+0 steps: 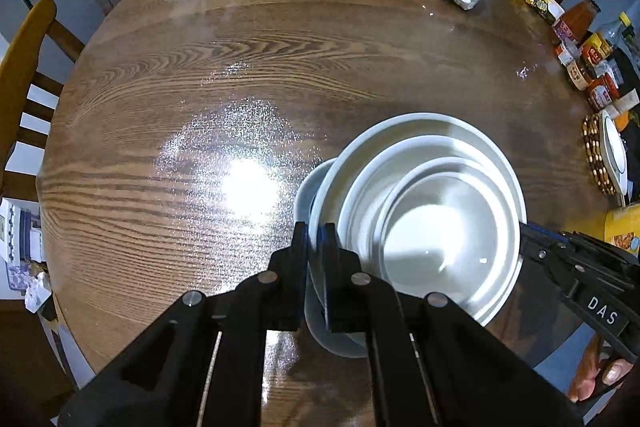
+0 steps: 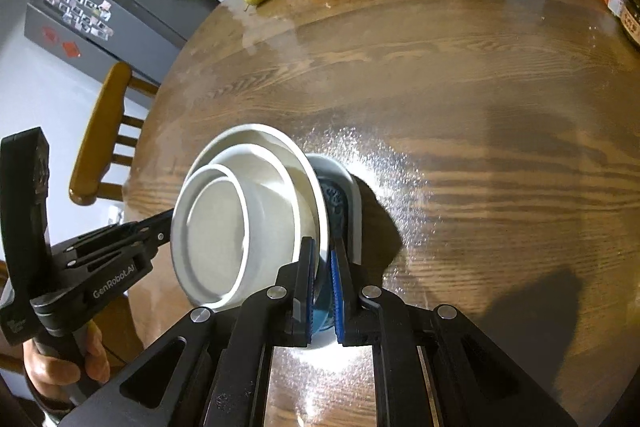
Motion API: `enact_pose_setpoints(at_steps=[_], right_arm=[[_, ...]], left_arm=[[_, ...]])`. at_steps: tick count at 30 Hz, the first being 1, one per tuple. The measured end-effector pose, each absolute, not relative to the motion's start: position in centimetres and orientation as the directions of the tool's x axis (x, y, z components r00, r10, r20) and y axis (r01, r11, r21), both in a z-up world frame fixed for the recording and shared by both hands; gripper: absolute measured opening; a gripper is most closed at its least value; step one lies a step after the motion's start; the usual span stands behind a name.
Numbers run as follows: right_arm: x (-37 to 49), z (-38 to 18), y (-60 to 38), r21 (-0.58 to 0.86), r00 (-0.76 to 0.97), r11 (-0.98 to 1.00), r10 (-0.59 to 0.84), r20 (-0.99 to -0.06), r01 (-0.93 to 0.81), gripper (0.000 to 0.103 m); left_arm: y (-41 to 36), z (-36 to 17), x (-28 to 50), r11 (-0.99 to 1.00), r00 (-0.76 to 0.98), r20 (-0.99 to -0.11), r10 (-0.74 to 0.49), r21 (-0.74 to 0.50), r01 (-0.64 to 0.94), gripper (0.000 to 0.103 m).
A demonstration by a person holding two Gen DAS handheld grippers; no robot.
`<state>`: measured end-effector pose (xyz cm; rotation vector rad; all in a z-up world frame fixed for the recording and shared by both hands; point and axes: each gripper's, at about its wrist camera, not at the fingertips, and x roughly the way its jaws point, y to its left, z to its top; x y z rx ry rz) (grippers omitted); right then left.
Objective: Organize plates and bowls
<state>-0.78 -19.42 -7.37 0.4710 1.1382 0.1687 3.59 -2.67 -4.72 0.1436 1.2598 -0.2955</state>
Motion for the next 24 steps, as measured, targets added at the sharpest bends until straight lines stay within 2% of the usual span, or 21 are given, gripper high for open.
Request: enact_pose_setpoints(at_steps=[7, 8, 9, 11, 14, 15, 17, 20, 22, 24], right_arm=[[-0.7, -6.3, -19.5, 0.373, 0.460, 0.922, 0.288, -0.840, 0.105, 0.011], [-0.7, -5.9, -19.6, 0.368, 0.471, 0.924, 0.280, -0.836, 0.105, 0.011], [-0.7, -5.5, -19.7, 0.365, 0.481, 0.925, 0.276, -0.832, 0.102, 0.011], [-0.9, -4.7, -19.8, 0.363, 0.502, 0.928, 0.274, -0.820, 0.086, 0.012], [-1.5, -3.4, -19.4, 0.339, 0.532, 0.939, 0.259, -0.806, 0.056, 0.013], [-1.8, -3.1, -19.2, 0.330, 0.540, 0.943, 0.255, -0.803, 0.046, 0.014], [-2.4, -2.5, -18.9, 0.320, 0.552, 0.947, 0.253, -0.794, 0.026, 0.029], [-3.5, -1.9, -18.4, 0.289, 0.573, 0.957, 0.236, -0.785, 0.002, 0.054], [-4.2, -1.7, -18.1, 0.266, 0.587, 0.964, 0.222, -0.779, -0.012, 0.057], [-5.0, -1.6, -17.9, 0.246, 0.595, 0.969, 0.213, -0.775, -0.027, 0.057]], left_arm=[[-2.7, -3.9, 3.5, 0.957, 0.343, -0.930, -0.134, -0.031, 0.289, 0.012], [-2.6, -3.7, 3.5, 0.957, 0.355, -0.926, -0.131, -0.025, 0.288, 0.019], [-2.5, -3.4, 3.4, 0.959, 0.373, -0.919, -0.127, -0.018, 0.283, 0.031], [-2.3, -2.7, 3.1, 0.961, 0.408, -0.905, -0.120, -0.002, 0.278, 0.044], [-2.1, -1.8, 2.6, 0.963, 0.451, -0.885, -0.112, 0.015, 0.269, 0.047], [-2.0, -1.5, 2.3, 0.964, 0.465, -0.879, -0.111, 0.019, 0.266, 0.052], [-1.8, -1.0, 1.6, 0.965, 0.493, -0.864, -0.107, 0.028, 0.259, 0.064], [-1.7, -0.4, 0.4, 0.965, 0.531, -0.842, -0.096, 0.051, 0.255, 0.068], [-1.6, -0.1, -0.3, 0.966, 0.548, -0.831, -0.096, 0.055, 0.253, 0.073], [-1.5, 0.3, -1.2, 0.967, 0.573, -0.815, -0.090, 0.066, 0.246, 0.084]])
